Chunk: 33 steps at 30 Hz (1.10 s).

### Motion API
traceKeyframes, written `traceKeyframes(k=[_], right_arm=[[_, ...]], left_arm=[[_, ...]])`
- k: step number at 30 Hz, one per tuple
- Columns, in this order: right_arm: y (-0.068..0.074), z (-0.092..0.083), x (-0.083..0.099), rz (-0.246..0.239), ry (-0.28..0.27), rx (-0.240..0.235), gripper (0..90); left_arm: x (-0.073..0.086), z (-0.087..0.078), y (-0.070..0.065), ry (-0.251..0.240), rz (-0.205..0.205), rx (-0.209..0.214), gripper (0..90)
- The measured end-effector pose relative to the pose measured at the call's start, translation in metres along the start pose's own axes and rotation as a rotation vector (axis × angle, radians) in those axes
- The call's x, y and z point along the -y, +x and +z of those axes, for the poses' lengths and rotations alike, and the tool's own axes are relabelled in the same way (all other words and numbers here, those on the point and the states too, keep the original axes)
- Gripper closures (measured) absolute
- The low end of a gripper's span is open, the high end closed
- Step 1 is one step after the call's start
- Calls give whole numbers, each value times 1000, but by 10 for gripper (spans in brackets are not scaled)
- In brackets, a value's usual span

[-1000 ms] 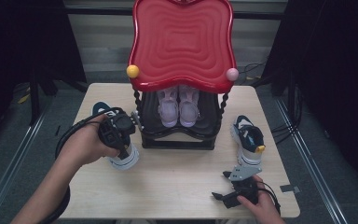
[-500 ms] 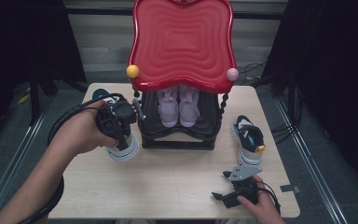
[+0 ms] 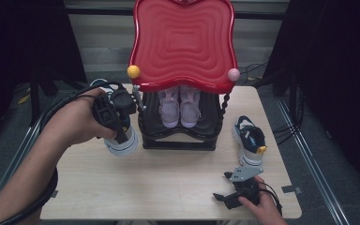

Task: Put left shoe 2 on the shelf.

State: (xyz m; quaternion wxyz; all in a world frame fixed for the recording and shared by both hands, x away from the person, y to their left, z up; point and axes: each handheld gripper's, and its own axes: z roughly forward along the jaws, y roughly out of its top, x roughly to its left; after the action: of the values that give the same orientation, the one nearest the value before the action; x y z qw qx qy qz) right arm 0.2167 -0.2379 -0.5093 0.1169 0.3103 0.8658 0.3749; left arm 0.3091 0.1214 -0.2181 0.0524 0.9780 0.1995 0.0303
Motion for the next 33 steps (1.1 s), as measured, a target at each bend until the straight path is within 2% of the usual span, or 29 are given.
traceKeyframes(k=[4, 5, 7, 22, 25, 29, 33], right_arm=[[0, 0, 0, 0, 0, 0, 120], [0, 0, 0, 1, -1, 1, 120], [0, 0, 0, 1, 0, 0, 119], [0, 0, 0, 0, 0, 0, 119], [0, 0, 0, 0, 0, 0, 119], [0, 0, 0, 0, -1, 1, 119], [0, 0, 0, 0, 0, 0, 119]], left_arm=[[-2, -5, -1, -5, -1, -5, 744], [-2, -7, -1, 4, 13, -2, 744], [-3, -10, -1, -6, 16, -9, 744], [-7, -35, 3, -14, 1, -35, 742], [-8, -39, 4, -8, 11, -41, 742], [-9, -44, 6, -13, 0, -45, 741], [-8, -50, 7, -9, 6, -53, 741]])
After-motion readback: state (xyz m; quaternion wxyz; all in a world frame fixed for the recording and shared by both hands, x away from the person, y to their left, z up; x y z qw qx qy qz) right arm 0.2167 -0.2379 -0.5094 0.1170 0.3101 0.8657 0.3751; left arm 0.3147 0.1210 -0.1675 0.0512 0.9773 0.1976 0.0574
